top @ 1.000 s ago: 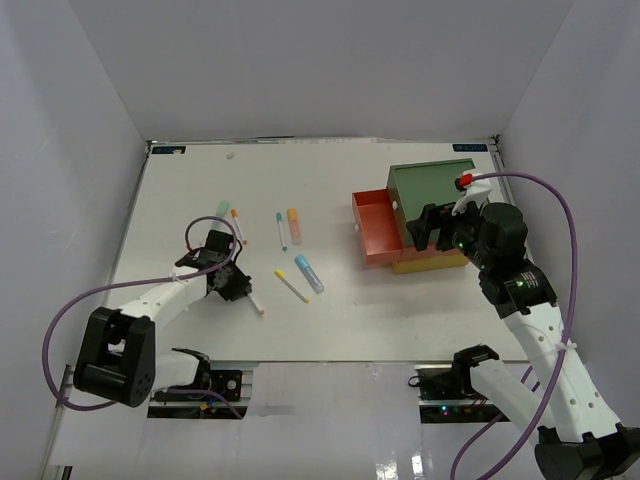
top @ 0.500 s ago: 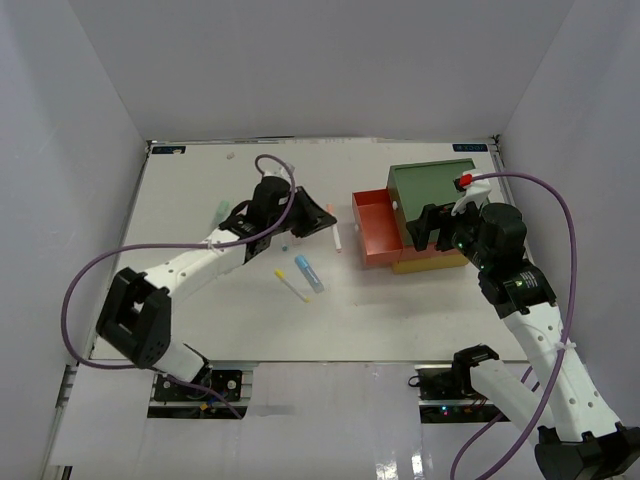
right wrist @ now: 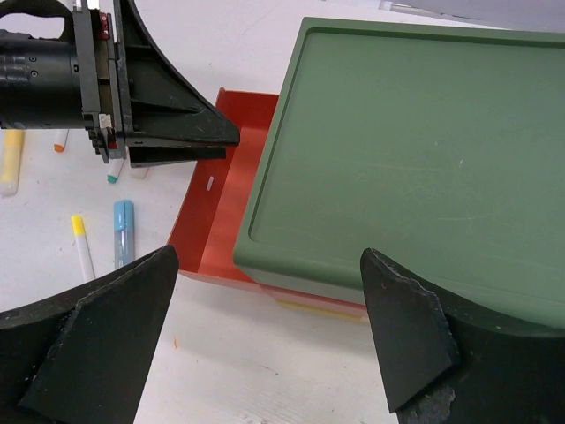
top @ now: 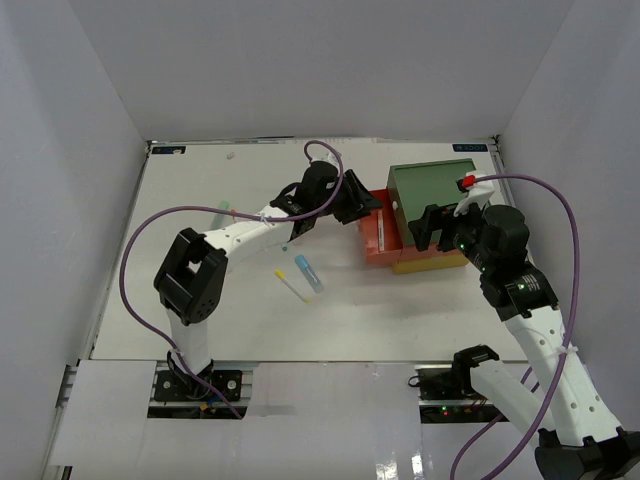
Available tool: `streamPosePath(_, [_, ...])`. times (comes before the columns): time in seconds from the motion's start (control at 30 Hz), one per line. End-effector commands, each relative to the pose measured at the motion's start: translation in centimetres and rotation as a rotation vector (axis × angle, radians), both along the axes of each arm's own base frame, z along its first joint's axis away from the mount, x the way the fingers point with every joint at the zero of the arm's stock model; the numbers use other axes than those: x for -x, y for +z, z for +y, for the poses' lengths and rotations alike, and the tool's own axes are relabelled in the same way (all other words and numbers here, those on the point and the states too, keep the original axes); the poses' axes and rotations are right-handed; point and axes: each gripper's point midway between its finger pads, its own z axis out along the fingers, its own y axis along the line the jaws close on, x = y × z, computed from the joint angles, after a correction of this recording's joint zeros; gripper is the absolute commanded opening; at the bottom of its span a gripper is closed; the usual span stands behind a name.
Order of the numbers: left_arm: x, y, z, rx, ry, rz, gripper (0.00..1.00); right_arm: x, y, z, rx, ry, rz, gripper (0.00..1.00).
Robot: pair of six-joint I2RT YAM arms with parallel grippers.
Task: Sort the stationery into containers
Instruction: Place the pen in the drawer.
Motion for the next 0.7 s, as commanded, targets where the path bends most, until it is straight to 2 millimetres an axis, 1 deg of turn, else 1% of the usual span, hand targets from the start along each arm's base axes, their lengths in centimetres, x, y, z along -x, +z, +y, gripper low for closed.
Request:
streamPosePath(0.0, [-0.5, 3.5, 0.4, 0.022, 0.034, -0.047, 0.58, -0.2, 0.8, -0.3, -0.002, -0.014, -0.042, 0.9])
streamPosePath(0.03, [-0.4, 3.5, 0.8, -0.002, 0.037, -0.051, 0.65, -0.2, 0.7, -0.2, -0.002, -0.012, -0.04, 0.9])
streamPosePath(0.07, [-0.8, 3.9, 1.3, -0.021, 0.065, -0.073, 0.69, -0.3, 0.6, -0.3, 0.001, -0.013, -0.038, 0.9])
streamPosePath(0.1, [-0.7, 4.8, 1.7, -0.026, 0.076, -0.091, 0.72, -0.2, 0.6, -0.2, -0.001, -0.009, -0.037, 0.9])
streamPosePath(0.13, [-0.5, 4.9, 2.3, -0.051, 0.083, -0.095, 0.75, -0.3, 0.5, -0.1, -0.001, -0.009, -0.036, 0.9])
streamPosePath(0.17, [-0.6, 6.0, 2.9, -0.057, 0.107, -0.122, 0.79, -0.3, 0.5, -0.1, -0.002, -0.006, -0.034, 0.9])
streamPosePath(0.2, [-0.5, 6.3, 3.4, -0.073, 0.113, -0.131, 0.81, -0.3, 0.6, 0.0, -0.002, -0.002, -0.034, 0.9])
streamPosePath(0.23, [-0.1, 6.0, 4.1, -0.108, 0.122, -0.124, 0.82, -0.3, 0.7, 0.0, -0.003, 0.0, -0.035, 0.9])
streamPosePath(0.27, [-0.4, 5.8, 5.3, -0.152, 0.16, -0.146, 0.84, -0.3, 0.7, 0.0, -0.002, 0.0, -0.036, 0.9])
streamPosePath(0.3, [0.5, 5.4, 6.8, -0.194, 0.177, -0.136, 0.85, -0.2, 0.8, 0.0, -0.002, -0.001, -0.039, 0.9])
streamPosePath(0.33, [1.0, 4.9, 7.8, -0.23, 0.193, -0.132, 0.87, -0.2, 0.6, -0.1, 0.0, -0.002, -0.037, 0.9])
streamPosePath(0.37, [1.4, 4.2, 8.9, -0.259, 0.222, -0.113, 0.96, -0.1, 0.7, -0.1, -0.001, -0.004, -0.041, 0.9])
streamPosePath(0.4, [2.4, 1.2, 11.1, -0.345, 0.264, -0.057, 0.98, -0.1, 0.7, -0.1, -0.003, -0.004, -0.042, 0.9])
streamPosePath(0.43, [3.3, 1.4, 12.4, -0.356, 0.287, -0.052, 0.98, -0.1, 0.6, -0.1, -0.003, -0.004, -0.042, 0.9])
streamPosePath(0.47, [4.1, 0.0, 14.1, -0.408, 0.329, -0.013, 0.98, 0.0, 0.4, 0.0, -0.001, 0.002, -0.036, 0.9])
streamPosePath(0.5, [4.9, -1.1, 15.1, -0.433, 0.349, 0.015, 0.98, 0.0, 0.5, 0.0, -0.005, 0.004, -0.038, 0.9])
streamPosePath(0.53, [6.3, -3.0, 16.8, -0.473, 0.368, 0.058, 0.98, 0.0, 0.4, 0.1, -0.006, 0.006, -0.038, 0.9])
streamPosePath(0.6, [8.1, -5.6, 19.0, -0.523, 0.431, 0.148, 0.98, 0.0, 0.2, 0.1, -0.01, 0.009, -0.036, 0.9])
streamPosePath(0.63, [9.3, -7.3, 20.2, -0.557, 0.444, 0.19, 0.98, 0.0, 0.3, 0.3, -0.012, 0.015, -0.04, 0.9])
streamPosePath(0.67, [9.9, -8.1, 20.7, -0.57, 0.458, 0.219, 0.98, 0.1, 0.3, 0.4, -0.014, 0.021, -0.041, 0.9])
